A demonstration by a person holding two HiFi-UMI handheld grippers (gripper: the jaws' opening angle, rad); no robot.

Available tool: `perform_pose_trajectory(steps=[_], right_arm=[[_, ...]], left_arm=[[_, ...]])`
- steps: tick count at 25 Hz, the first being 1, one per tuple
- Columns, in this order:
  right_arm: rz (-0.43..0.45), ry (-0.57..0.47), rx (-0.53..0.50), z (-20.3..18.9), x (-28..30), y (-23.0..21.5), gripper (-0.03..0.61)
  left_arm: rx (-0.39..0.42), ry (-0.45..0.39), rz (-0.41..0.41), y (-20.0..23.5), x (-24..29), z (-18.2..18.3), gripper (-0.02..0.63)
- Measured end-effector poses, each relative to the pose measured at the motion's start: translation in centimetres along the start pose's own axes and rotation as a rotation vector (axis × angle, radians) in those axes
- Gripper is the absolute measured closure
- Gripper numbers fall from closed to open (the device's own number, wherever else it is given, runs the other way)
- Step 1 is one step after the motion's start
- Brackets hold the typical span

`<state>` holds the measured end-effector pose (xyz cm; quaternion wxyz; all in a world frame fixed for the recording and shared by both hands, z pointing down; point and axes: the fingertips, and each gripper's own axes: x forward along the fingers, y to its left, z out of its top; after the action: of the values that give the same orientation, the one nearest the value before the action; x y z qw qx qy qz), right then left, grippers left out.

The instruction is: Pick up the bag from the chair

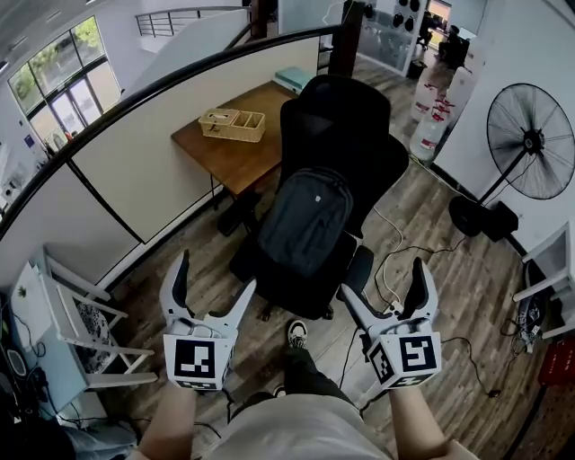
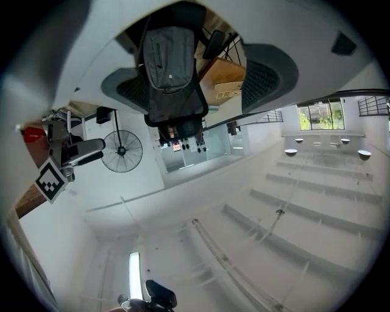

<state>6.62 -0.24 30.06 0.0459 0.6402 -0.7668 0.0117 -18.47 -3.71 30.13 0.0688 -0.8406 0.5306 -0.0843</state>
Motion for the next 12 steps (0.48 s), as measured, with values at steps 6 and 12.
perform_pose_trajectory(steps=[6,12], right_arm=[[-0.031,0.024,0.019,-0.2,8.3,-4.2,-0.021],[-0.032,0.059,0.046,-0.3,16.7,-9.5,-0.021]], left_arm=[[0.021,0.025,-0.055,1.2,9.8,0.0,0.161],[0.008,0.018,-0.063,2.7,20.2,1.1,0.161]])
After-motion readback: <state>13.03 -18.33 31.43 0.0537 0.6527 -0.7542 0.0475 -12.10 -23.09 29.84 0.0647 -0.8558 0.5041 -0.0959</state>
